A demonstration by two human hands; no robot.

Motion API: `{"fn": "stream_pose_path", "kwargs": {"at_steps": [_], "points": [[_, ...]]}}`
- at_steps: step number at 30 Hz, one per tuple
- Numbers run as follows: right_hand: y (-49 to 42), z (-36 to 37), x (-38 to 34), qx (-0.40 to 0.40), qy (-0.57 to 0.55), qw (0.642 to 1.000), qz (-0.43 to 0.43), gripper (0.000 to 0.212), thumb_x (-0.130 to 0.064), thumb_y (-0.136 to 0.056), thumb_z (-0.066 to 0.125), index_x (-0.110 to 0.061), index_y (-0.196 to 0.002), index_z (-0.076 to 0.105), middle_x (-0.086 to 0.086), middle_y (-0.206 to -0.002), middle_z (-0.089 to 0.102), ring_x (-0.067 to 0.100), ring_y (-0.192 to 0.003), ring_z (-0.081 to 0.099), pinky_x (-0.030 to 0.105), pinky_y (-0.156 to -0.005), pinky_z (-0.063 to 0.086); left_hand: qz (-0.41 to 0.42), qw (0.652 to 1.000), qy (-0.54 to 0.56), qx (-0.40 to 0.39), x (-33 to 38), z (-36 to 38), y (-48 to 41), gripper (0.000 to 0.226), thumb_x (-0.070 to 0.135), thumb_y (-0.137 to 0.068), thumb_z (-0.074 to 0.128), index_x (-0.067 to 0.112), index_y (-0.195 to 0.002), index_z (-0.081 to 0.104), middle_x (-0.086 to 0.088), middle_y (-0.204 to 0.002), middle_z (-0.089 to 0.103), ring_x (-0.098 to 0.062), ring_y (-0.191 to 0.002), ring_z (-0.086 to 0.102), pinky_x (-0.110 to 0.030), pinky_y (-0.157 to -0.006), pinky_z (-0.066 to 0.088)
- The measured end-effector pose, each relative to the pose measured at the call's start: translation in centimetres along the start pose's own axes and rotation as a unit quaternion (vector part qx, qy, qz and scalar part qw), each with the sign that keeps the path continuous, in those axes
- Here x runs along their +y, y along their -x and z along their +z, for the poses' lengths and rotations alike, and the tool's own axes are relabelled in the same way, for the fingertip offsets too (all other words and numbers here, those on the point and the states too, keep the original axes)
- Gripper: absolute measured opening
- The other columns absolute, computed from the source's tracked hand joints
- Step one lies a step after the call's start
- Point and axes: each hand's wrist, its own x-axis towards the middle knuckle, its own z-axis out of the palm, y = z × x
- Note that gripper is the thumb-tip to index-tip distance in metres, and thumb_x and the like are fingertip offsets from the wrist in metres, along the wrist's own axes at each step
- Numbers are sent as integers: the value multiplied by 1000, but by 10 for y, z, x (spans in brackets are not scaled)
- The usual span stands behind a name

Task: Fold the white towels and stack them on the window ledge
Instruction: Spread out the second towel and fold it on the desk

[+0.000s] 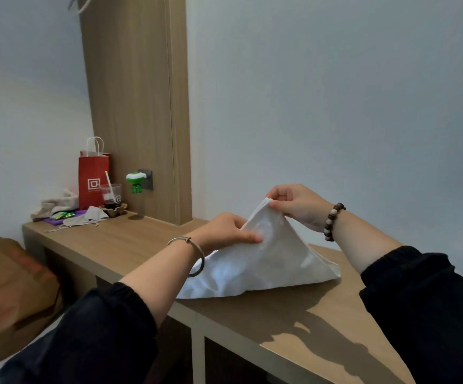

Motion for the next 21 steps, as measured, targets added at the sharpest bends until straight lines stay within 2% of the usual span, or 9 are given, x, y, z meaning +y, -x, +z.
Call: {"fn": "stream_pose_path", "kwargs": {"at_steps": [3,5,8,10,11,14,16,18,21], "points": [[-6,-5,-13,32,-67,997,-1,15,-3,-95,51,-9,-84,59,6,-74,58,13,-63,54,18,-58,45,-25,998,48,-44,-3,-4,-5,44,43,-56,83,16,-90,72,-2,-89,73,-18,-85,69,-32,-82,55],[-11,-7,-20,61,-82,995,-6,16,-3,-96,50,-9,-85,59,5,-73,57,11,-59,55,18,-54,45,-24,996,56,-67,0,-5,-8,46,46,-55,81,21,-92,69,0,-93,73,-17,-87,69,-32,-84,55],[-19,-16,-33,118,-113,986,-17,16,-5,-97,49,-10,-85,59,4,-76,58,10,-60,57,18,-53,48,-13,997,69,-24,10,-4,-10,37,59,-79,62,26,-95,65,2,-103,68,-10,-89,65,-27,-87,52],[-23,-23,-42,130,-135,982,-29,15,-6,-97,49,-9,-86,59,5,-78,58,12,-65,57,18,-58,51,8,989,145,16,21,-3,-12,32,53,-97,37,32,-101,60,12,-109,62,0,-96,59,-19,-90,42],[-24,-27,-46,127,-134,982,-34,15,-5,-97,49,-9,-86,59,5,-78,58,12,-65,58,19,-60,52,14,981,194,15,25,-4,-15,37,51,-99,31,30,-102,62,14,-108,64,1,-98,60,-18,-91,42],[-25,-34,-57,109,-91,989,-46,17,-4,-97,48,-9,-85,60,5,-75,59,9,-61,59,18,-58,51,41,967,248,36,36,-9,-27,42,45,-95,50,10,-109,68,-7,-109,70,-23,-101,66,-32,-90,51],[-26,-37,-63,106,-74,990,-55,17,-3,-97,48,-8,-85,59,5,-75,59,10,-62,58,17,-57,50,51,969,234,64,46,-15,-30,33,35,-91,60,6,-103,69,-7,-95,69,-21,-85,64,-29,-75,53],[-28,-39,-66,114,-74,989,-63,17,-3,-97,48,-8,-84,59,4,-75,58,10,-62,57,16,-56,49,60,973,208,78,55,-20,-33,20,24,-89,64,6,-94,70,-4,-84,67,-17,-78,62,-27,-70,54],[-30,-42,-69,128,-80,986,-71,18,-2,-96,48,-8,-83,59,4,-74,57,12,-62,56,16,-55,49,40,995,83,49,63,-28,-34,9,12,-86,65,7,-89,71,0,-75,68,-11,-70,63,-21,-62,53]]}}
